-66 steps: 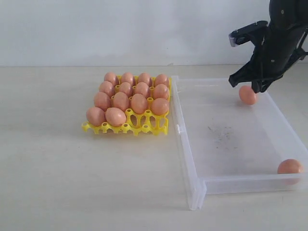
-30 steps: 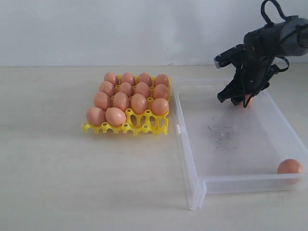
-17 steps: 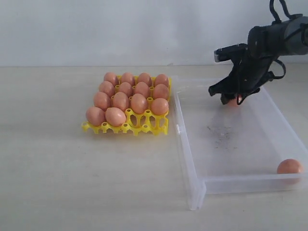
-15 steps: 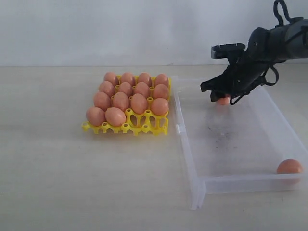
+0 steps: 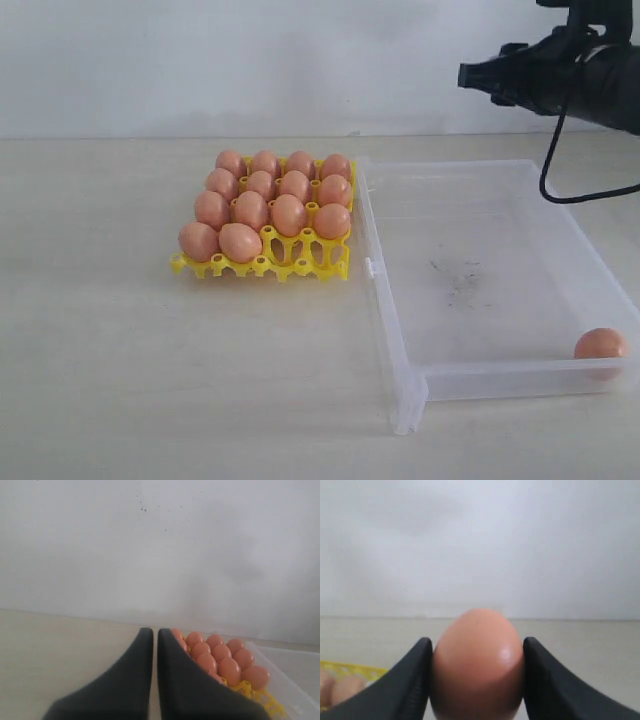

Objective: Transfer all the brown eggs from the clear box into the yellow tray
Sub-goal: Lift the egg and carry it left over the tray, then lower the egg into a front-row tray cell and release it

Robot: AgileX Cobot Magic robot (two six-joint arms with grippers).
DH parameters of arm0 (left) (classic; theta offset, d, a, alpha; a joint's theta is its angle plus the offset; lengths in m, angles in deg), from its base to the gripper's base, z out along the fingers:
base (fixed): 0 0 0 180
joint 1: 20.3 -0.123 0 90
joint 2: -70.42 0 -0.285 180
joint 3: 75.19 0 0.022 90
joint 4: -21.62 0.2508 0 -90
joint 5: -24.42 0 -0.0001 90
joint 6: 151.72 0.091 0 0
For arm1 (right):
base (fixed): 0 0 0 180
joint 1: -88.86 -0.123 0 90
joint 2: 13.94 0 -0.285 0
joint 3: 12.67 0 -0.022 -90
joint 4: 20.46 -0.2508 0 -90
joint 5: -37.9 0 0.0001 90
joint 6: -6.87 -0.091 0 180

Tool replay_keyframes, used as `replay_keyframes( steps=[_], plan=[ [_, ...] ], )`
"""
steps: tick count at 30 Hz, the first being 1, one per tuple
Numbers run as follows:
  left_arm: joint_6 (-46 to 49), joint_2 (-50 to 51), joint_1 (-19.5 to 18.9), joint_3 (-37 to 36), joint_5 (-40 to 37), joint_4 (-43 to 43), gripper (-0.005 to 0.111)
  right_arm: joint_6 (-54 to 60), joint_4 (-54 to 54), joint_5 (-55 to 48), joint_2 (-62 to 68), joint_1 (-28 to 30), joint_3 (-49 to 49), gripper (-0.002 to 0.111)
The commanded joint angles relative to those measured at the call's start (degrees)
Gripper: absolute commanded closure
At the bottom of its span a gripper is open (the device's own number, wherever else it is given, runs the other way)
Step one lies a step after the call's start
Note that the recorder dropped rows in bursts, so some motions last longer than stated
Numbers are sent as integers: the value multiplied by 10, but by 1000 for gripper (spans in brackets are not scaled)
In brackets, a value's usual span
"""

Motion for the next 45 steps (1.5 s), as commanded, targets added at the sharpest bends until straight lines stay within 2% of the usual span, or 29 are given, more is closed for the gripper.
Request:
replay_keyframes(
  steps=[1, 6, 10, 17, 23, 27, 34, 43, 45],
  plan=[
    [-4, -2, 3, 2, 9, -5, 103, -202, 213, 67, -29, -38, 16, 109],
    [-4, -2, 3, 2, 9, -5, 103, -415, 518, 269, -29, -64, 36, 109],
    [-4, -2, 3, 2, 9, -5, 103, -464, 623, 421, -29, -64, 59, 109],
    [-4, -2, 3, 2, 9, -5, 103, -453, 711, 406, 5, -64, 86, 109],
    [-4, -2, 3, 2, 9, -5, 103, -405, 709, 455, 123, -64, 84, 109],
    [-4, -2, 3, 2, 9, -5, 103, -383, 725, 465, 208, -64, 45, 109],
    [-4, -2, 3, 2, 9, -5, 103, -464, 787, 472, 299, -66, -48, 109],
    [-4, -2, 3, 2, 9, -5, 103, -476, 782, 436, 356, -96, -118, 109],
    [-4, -2, 3, 2, 9, -5, 103, -473, 749, 421, 363, -97, -122, 109]
  ],
)
